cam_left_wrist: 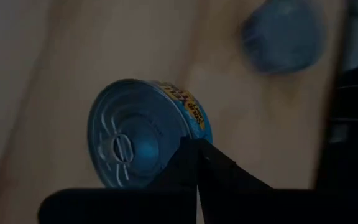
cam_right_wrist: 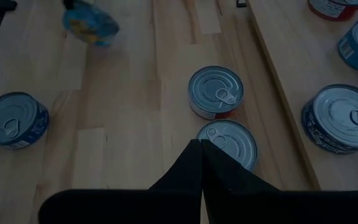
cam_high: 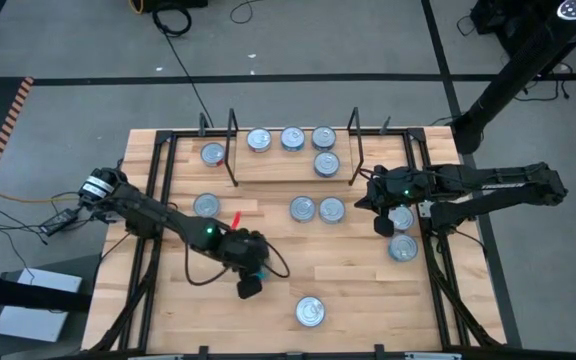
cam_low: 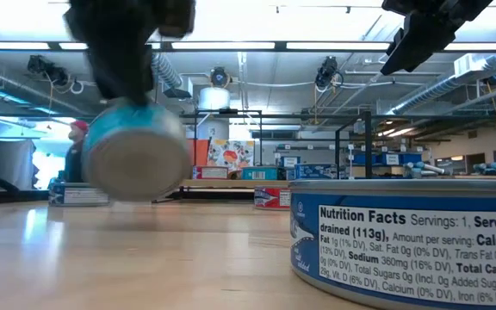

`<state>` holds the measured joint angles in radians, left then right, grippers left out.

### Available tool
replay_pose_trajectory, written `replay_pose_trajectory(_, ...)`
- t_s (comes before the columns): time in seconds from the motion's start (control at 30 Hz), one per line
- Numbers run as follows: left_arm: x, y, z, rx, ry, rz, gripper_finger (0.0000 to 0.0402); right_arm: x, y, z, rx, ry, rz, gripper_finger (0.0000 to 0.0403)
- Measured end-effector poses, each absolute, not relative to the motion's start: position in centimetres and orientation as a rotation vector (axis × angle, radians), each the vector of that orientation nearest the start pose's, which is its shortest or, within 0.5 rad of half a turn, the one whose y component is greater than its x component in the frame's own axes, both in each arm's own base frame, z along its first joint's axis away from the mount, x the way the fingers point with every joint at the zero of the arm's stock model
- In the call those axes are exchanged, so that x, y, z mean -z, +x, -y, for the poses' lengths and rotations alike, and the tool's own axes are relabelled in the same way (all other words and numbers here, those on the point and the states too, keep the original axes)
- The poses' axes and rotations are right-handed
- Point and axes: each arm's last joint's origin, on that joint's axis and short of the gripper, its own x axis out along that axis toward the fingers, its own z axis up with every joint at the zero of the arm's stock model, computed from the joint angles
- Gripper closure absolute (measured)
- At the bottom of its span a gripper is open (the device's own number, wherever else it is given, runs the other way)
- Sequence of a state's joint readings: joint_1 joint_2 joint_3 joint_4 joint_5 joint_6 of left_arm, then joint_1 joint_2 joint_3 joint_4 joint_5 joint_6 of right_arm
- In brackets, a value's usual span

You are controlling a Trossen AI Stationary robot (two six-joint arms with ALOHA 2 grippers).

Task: Stack canned seafood by type on shelf
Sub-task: Put the light blue tuna can on the shelf

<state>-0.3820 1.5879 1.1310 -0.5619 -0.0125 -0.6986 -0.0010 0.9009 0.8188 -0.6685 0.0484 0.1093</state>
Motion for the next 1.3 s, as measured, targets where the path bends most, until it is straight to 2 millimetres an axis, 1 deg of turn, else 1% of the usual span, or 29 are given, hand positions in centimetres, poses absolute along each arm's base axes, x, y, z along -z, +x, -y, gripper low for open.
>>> replay_pose_trajectory(0.17, -24.7, 31.4, 12.6, 0.177, -0.459, -0.919, 0.0401, -28.4, 17.6, 0.1, 0.063, 0.116, -0.747, 0.0394)
replay_pose_trajectory(0.27, -24.9, 32.0, 12.6, 0.265, -0.499, -0.872, 0.0401, -28.4, 17.6, 0.0, 0.053, 0.133, -0.747, 0.0394)
replay_pose_trajectory(0.3, -24.6, 32.1, 12.6, 0.292, -0.509, -0.867, 0.0401, -28.4, 17.6, 0.0, 0.054, 0.141, -0.747, 0.0394)
replay_pose_trajectory(0.47, -22.3, 33.1, 12.5, 0.405, -0.565, -0.871, 0.0401, -28.5, 17.7, 0.0, 0.064, 0.168, -0.735, 0.0394)
replay_pose_trajectory(0.67, -19.8, 35.0, 12.4, 0.514, -0.619, -0.869, 0.0401, -28.7, 17.8, 0.0, 0.065, 0.185, -0.715, 0.0394)
replay_pose_trajectory(0.77, -19.2, 35.5, 12.2, 0.521, -0.625, -0.870, 0.0401, -28.7, 17.8, 0.0, 0.070, 0.203, -0.714, 0.0394)
replay_pose_trajectory(0.9, -18.4, 35.5, 11.7, 0.494, -0.618, -0.915, 0.0401, -28.7, 17.9, 0.0, 0.070, 0.212, -0.706, 0.0394)
replay_pose_trajectory(1.13, -18.2, 35.5, 10.9, 0.489, -0.602, -0.931, 0.0401, -28.8, 17.9, 0.0, 0.069, 0.211, -0.701, 0.0394)
replay_pose_trajectory(1.3, -18.2, 35.8, 9.5, 0.452, -0.618, -0.932, 0.0401, -28.8, 17.9, 0.0, 0.070, 0.210, -0.701, 0.0394)
